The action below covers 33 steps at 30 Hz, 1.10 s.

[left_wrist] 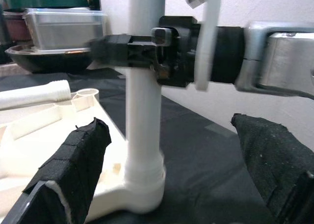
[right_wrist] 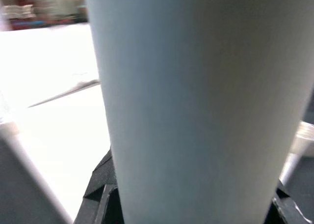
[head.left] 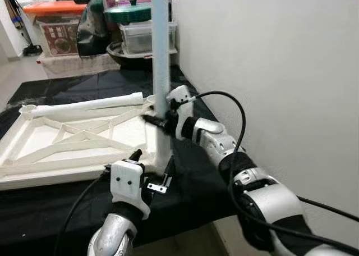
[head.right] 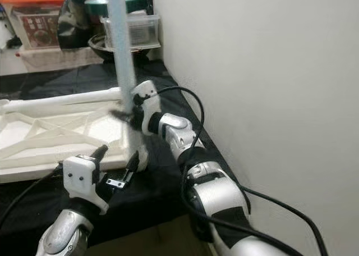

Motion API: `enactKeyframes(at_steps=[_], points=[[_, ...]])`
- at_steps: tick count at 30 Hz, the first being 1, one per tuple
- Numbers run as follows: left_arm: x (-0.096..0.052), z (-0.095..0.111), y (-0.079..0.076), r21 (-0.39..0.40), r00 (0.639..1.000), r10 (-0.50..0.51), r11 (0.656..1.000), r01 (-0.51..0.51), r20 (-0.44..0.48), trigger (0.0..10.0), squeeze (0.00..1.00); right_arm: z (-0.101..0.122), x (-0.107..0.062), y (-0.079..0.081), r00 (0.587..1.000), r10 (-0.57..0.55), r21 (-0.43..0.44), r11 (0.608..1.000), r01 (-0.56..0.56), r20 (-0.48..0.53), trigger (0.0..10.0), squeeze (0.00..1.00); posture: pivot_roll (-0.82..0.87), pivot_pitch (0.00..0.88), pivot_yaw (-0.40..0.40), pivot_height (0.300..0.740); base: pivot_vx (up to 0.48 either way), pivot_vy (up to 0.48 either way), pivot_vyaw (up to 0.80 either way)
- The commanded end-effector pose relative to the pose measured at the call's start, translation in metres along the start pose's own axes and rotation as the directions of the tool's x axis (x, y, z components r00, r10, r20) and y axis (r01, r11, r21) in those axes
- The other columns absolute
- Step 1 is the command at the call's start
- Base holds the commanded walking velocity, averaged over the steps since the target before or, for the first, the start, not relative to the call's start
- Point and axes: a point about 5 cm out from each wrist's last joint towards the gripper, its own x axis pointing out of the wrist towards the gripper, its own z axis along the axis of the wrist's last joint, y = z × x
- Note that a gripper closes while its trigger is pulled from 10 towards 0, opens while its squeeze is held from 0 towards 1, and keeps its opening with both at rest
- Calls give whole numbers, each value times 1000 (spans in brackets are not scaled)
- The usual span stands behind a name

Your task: Building children table

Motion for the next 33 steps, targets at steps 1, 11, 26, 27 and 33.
enactKeyframes(at_steps=[1,11,26,27,33], points=[[-1,-2,2,8,1000,6,1000,-6,-7,10000,0,-14,-8,-22,960,-273,90,956,278,-61,0,0,11,0,-15,740,0,0,0],[0,-3,2,9,1000,6,1000,-6,-10,10000,0,-38,-22,-23,696,-698,162,677,718,-166,0,0,16,0,-21,740,0,0,0],[1,-3,1,7,1000,4,1000,-4,-7,10000,0,-6,-3,1,977,-194,235,957,169,86,10000,0,7,0,-16,740,0,0,0],[2,-3,1,8,1000,4,1000,-4,-7,10000,0,-6,-4,1,991,-104,235,969,81,85,10000,0,7,0,-16,740,0,0,0],[1,-2,0,5,1000,-7,1000,7,-7,10000,0,-4,-17,2,948,311,175,931,-319,73,10000,0,7,0,-16,740,0,0,0]])
